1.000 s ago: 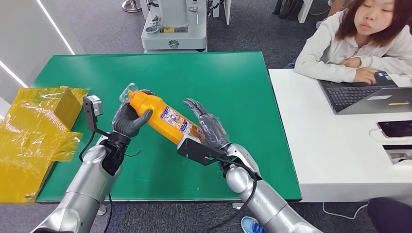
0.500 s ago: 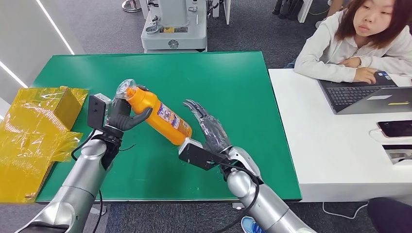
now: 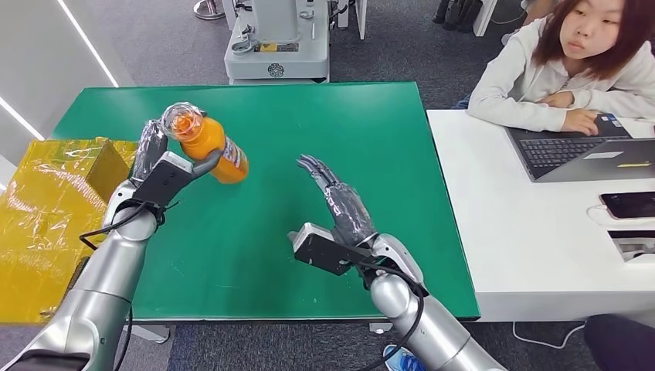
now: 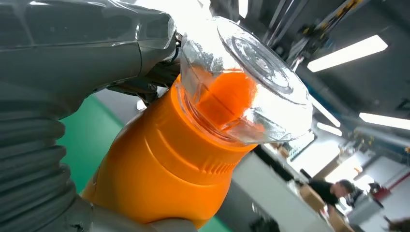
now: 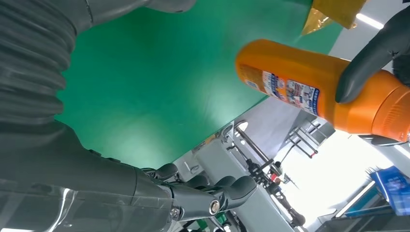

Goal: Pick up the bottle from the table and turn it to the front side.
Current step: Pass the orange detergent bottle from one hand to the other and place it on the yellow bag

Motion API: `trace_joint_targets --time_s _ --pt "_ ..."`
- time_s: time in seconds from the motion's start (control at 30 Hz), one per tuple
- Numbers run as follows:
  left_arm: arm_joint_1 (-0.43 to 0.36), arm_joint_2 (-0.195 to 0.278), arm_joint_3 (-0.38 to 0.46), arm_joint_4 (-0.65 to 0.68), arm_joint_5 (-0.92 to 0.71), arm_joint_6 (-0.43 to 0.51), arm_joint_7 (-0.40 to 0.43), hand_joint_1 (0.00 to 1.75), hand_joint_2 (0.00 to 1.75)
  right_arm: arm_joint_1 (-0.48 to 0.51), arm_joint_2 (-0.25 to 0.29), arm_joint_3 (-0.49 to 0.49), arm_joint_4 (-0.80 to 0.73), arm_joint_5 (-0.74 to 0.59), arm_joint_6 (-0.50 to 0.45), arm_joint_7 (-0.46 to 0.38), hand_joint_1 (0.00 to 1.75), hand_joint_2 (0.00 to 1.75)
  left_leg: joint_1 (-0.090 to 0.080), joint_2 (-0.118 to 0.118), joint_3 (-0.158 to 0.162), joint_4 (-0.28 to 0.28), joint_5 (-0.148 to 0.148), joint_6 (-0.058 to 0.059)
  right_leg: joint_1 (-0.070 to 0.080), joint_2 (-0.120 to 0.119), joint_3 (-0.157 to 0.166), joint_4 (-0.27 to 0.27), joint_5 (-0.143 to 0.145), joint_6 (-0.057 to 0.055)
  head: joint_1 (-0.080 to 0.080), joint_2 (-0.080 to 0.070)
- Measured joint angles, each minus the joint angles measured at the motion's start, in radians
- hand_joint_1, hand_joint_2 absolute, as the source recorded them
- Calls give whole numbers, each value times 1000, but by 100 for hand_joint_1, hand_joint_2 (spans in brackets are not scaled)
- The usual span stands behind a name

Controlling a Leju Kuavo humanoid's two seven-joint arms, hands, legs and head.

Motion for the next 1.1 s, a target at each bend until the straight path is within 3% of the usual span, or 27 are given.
trace_joint_targets --time_s 0.13,0.3,0.43,0.63,0.8,0.97,1.1 --pt "-7 14 -13 -10 -164 115 18 175 175 6 -11 0 -10 -12 -7 -6 0 175 0 0 0 0 0 0 0 0 0 0 0 0 0 0" --pt "-29 42 -81 -2 -509 259 129 175 175 12 -22 1 -29 -18 -15 -6 0 175 0 0 0 0 0 0 0 0 0 0 0 0 0 0" --pt "-42 50 -114 10 -572 274 160 175 175 18 -28 1 -40 -20 -17 -6 0 175 0 0 0 0 0 0 0 0 0 0 0 0 0 0" --pt "-71 54 -144 58 -808 323 264 175 175 32 -40 2 -68 -19 -24 -6 0 175 0 0 0 0 0 0 0 0 0 0 0 0 0 0" --pt "-123 67 -170 141 -999 338 401 175 175 45 -53 2 -81 -20 -38 -4 0 175 0 0 0 0 0 0 0 0 0 0 0 0 0 0" --pt "-190 101 -242 236 -1034 337 528 175 175 61 -62 1 -89 -19 -48 -4 0 175 0 0 0 0 0 -1 0 1 0 0 0 0 0 0" --pt "-220 127 -276 289 -1035 337 563 175 175 80 -66 0 -100 -17 -54 -3 0 175 0 1 0 0 0 -1 0 2 -1 1 0 0 0 0"
